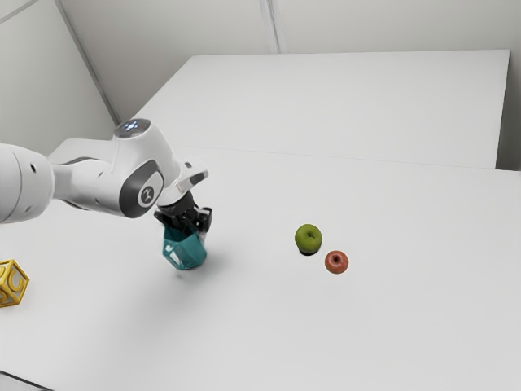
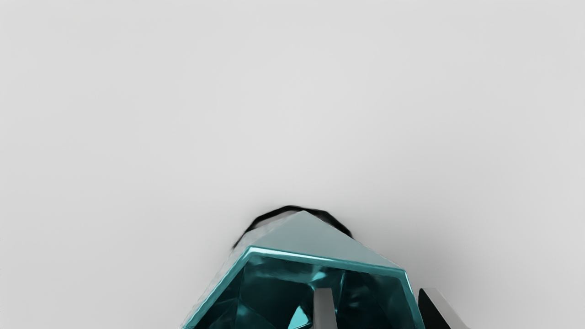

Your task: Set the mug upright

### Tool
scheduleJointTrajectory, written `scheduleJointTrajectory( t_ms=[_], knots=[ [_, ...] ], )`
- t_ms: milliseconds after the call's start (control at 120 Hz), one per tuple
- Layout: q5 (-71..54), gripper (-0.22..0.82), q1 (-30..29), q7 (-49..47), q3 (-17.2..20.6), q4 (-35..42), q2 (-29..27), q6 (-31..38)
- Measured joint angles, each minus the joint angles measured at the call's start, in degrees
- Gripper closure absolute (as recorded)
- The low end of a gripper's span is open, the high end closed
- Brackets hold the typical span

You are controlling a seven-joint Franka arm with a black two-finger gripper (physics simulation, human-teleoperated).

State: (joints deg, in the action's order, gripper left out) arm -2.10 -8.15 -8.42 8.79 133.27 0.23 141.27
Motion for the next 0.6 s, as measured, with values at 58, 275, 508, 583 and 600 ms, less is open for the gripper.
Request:
scheduleJointTrajectory(
  t_ms=[58, 275, 508, 583, 600],
  knots=[
    [0.0, 0.45, 0.1, 0.0, 0.0, 0.0, -0.5, 0.0],
    [0.0, 0.38, 0.8, 0.0, 0.1, 0.0, -2.7, 0.0],
    [0.1, 0.19, 2.6, 0.0, 0.1, -0.1, -5.6, -0.5],
    [0.2, 0.14, 2.9, 0.0, 0.1, -1.1, -5.9, -1.5],
    [0.3, 0.13, 2.9, 0.0, 0.1, -1.6, -5.9, -1.9]
  ],
)
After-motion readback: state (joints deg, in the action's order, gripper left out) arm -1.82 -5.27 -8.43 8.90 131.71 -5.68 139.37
